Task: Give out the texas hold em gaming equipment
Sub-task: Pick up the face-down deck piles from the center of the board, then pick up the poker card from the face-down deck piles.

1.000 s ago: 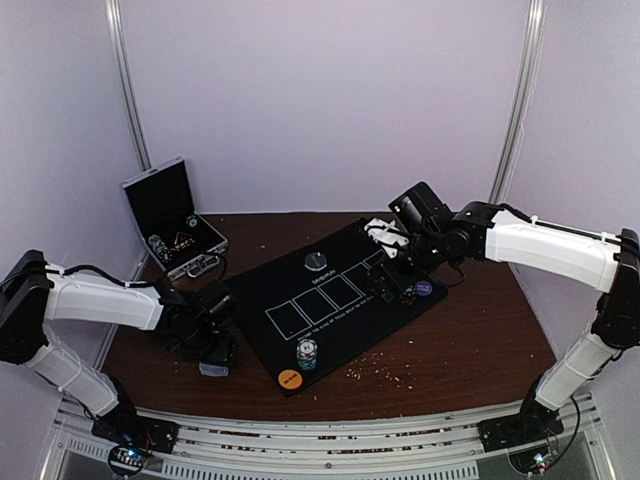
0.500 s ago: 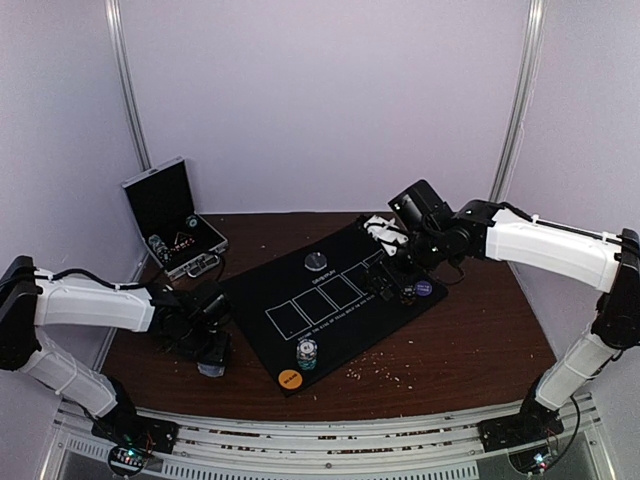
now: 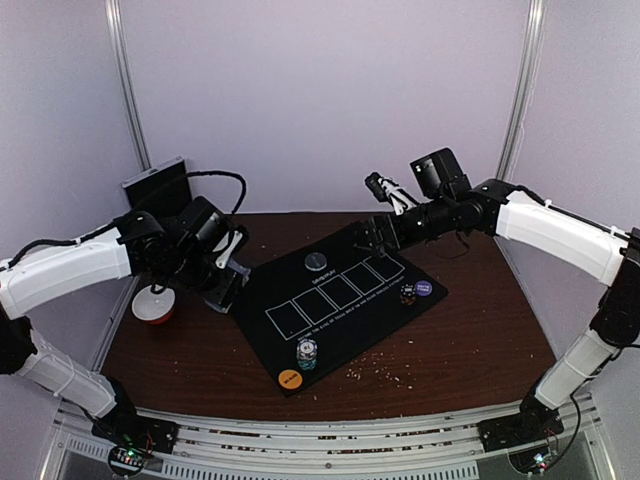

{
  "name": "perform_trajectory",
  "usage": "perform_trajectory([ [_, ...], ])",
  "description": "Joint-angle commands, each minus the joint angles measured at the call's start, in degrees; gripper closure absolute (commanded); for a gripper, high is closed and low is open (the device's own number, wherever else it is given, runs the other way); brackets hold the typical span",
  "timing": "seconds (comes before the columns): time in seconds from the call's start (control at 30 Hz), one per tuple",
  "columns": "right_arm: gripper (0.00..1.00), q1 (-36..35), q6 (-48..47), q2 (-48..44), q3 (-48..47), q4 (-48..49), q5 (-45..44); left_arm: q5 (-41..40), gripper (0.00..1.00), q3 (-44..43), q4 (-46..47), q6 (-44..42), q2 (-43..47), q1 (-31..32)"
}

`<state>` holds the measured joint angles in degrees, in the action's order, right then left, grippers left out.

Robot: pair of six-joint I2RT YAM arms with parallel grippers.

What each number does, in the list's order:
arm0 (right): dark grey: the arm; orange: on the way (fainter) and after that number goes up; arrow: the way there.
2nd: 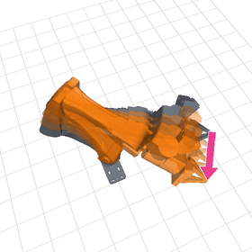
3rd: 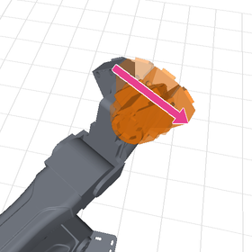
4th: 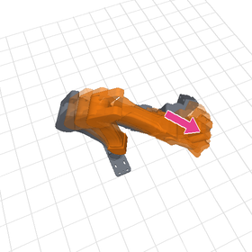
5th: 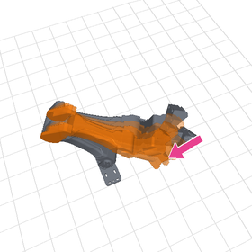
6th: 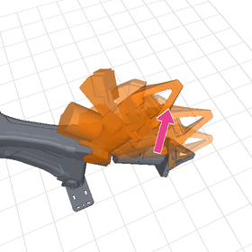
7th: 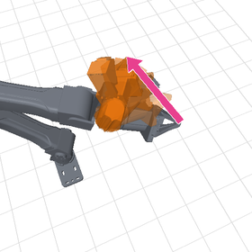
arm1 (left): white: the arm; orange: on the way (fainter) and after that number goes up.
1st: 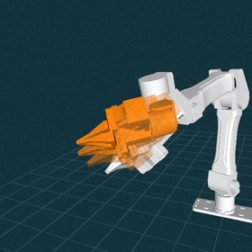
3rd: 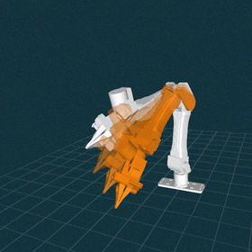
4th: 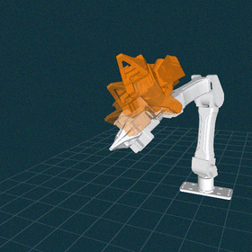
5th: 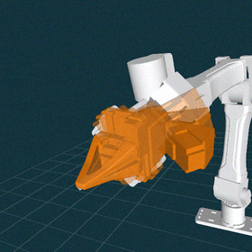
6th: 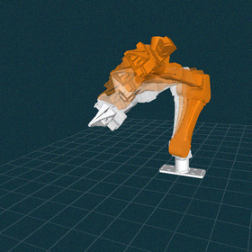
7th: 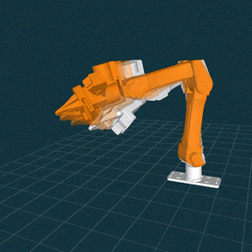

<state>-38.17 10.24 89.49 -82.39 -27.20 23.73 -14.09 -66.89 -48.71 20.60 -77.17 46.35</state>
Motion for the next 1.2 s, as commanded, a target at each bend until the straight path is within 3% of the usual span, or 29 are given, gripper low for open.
perform_trajectory([
  [0.0, 0.02, -0.1, 8.2, 3.1, -1.8, 6.3, 10.4, 1.3, 0.54, -6.7, -5.4, -13.6, -1.4, 3.4],
  [0.17, 0.06, -1.1, 18.4, 8.3, -0.1, 18.0, 19.8, 4.1, 0.55, -12.4, -5.7, -21.4, -3.4, 7.3],
  [0.33, 0.08, -3.8, 34.5, 14.0, 3.6, 41.4, 30.2, 7.5, 0.55, -14.2, -5.4, -25.2, -5.1, 7.9],
  [0.43, 0.08, -5.3, 38.5, 16.8, 3.6, 48.2, 32.2, 8.1, 0.55, -14.3, -3.9, -26.3, -5.0, 7.9],
  [0.73, 0.11, -7.5, 42.0, 20.8, 3.4, 55.5, 34.8, 9.8, 0.55, -15.3, -3.7, -26.8, -5.6, 7.9],
  [1.0, 0.23, -9.5, 43.5, 24.5, 1.3, 56.5, 34.6, 8.8, 0.56, -16.1, -3.0, -27.0, -5.7, 7.9],
  [1.17, 0.48, -9.9, 43.7, 25.1, 0.9, 56.3, 35.2, 8.4, 0.57, -15.6, -2.5, -27.3, -5.5, 7.9],
])
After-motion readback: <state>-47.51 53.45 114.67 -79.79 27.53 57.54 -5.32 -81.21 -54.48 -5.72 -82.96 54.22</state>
